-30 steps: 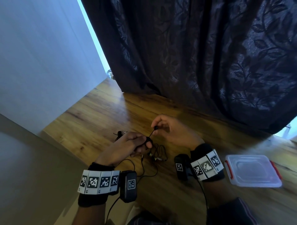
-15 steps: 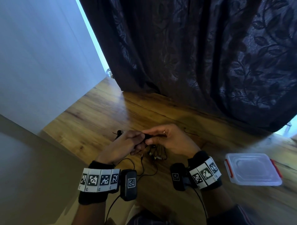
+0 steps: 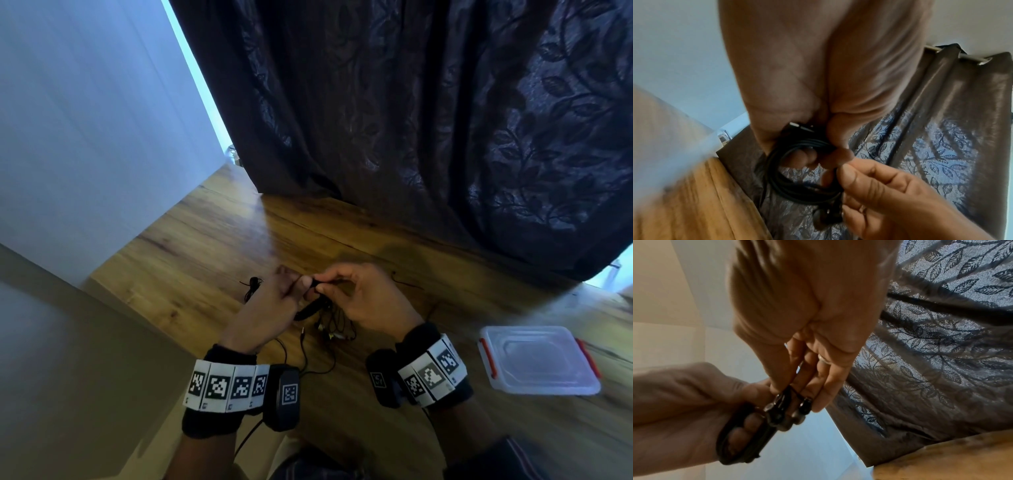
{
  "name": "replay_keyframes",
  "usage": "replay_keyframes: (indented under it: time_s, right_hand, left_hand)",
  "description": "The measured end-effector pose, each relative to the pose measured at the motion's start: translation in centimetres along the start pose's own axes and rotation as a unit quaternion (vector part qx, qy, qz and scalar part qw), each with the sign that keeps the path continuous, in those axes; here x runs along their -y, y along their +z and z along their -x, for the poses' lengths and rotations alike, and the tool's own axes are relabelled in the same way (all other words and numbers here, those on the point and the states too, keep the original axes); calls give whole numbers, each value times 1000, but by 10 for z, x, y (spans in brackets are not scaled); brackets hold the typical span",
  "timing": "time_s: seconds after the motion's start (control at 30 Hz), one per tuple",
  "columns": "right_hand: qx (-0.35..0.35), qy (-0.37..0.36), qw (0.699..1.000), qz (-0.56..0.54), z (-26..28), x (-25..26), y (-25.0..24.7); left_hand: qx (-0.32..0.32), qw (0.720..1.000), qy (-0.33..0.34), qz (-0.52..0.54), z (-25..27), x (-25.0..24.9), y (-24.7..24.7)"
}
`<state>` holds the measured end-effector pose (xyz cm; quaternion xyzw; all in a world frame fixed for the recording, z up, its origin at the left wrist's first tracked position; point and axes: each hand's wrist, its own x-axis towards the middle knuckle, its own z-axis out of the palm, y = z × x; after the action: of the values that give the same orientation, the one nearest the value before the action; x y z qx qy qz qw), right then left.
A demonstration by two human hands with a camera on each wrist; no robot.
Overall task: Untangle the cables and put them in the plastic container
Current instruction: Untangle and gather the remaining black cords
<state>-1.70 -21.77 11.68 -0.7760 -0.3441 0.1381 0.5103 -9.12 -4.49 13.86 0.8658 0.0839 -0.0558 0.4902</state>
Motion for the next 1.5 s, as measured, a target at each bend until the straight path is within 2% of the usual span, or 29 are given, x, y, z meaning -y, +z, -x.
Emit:
replay_keyframes:
  time_s: [0.07, 0.17, 0.43, 0.57, 0.77, 0.93, 1.13, 1.37, 1.5]
  right_hand:
    - [-25, -13, 1000, -7, 0, 0, 1]
    - [-42, -21, 999, -12, 0, 0, 3]
    - [-54, -26, 998, -20, 0, -3, 10]
    - [-35, -29, 999, -10, 0, -4, 9]
    - [-21, -2, 998, -61, 0, -3, 3]
    - [-29, 12, 996, -85, 0, -5, 1]
    - [-45, 27, 992, -111, 0, -6, 0]
    - [-27, 57, 989, -132, 3, -6, 2]
    - [-5, 69, 990, -127, 3, -2, 3]
  left_hand:
    - [-8, 1000, -6, 22, -1, 1, 0]
    - [20, 996, -27, 87, -3, 5, 0]
    - [51, 980, -64, 179, -2, 6, -1]
    - [49, 983, -41, 169, 2, 4, 1]
    - [13, 993, 37, 110, 3, 3, 4]
    - [0, 991, 39, 125, 3, 5, 6]
    - [-41, 990, 74, 109, 5, 0, 6]
    - [-65, 990, 122, 15, -4, 11, 5]
    - [-61, 990, 125, 20, -6, 12, 7]
